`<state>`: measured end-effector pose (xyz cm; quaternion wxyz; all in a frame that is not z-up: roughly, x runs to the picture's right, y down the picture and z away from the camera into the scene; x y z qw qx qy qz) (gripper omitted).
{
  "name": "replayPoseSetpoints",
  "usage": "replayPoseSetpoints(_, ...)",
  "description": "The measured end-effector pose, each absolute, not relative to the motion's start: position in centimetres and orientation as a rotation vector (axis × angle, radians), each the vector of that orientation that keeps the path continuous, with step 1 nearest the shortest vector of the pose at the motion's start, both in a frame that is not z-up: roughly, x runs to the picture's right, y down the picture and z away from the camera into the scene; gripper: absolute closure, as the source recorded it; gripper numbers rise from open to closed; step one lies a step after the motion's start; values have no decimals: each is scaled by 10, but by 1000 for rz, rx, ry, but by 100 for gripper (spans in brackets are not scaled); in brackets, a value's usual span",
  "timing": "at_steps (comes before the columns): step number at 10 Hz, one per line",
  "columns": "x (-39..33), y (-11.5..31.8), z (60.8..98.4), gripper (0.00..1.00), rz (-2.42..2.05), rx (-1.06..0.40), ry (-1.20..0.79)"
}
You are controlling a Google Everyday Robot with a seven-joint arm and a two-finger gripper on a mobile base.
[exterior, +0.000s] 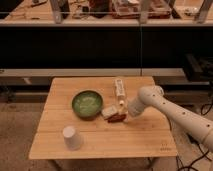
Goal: Drag the pepper across the table
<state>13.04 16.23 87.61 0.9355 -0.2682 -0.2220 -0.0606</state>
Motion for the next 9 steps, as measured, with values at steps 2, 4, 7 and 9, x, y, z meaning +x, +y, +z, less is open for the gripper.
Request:
replayPoseSetpoints(2, 145, 161, 875, 70, -111, -544, -433)
replayPoseSetpoints(4, 171, 162, 874, 70, -75, -531, -402)
replayPoseSetpoints(7, 187, 172, 872, 70, -54, -529, -382)
replayPoseSetpoints(9, 203, 180, 866, 70, -48, -530, -352)
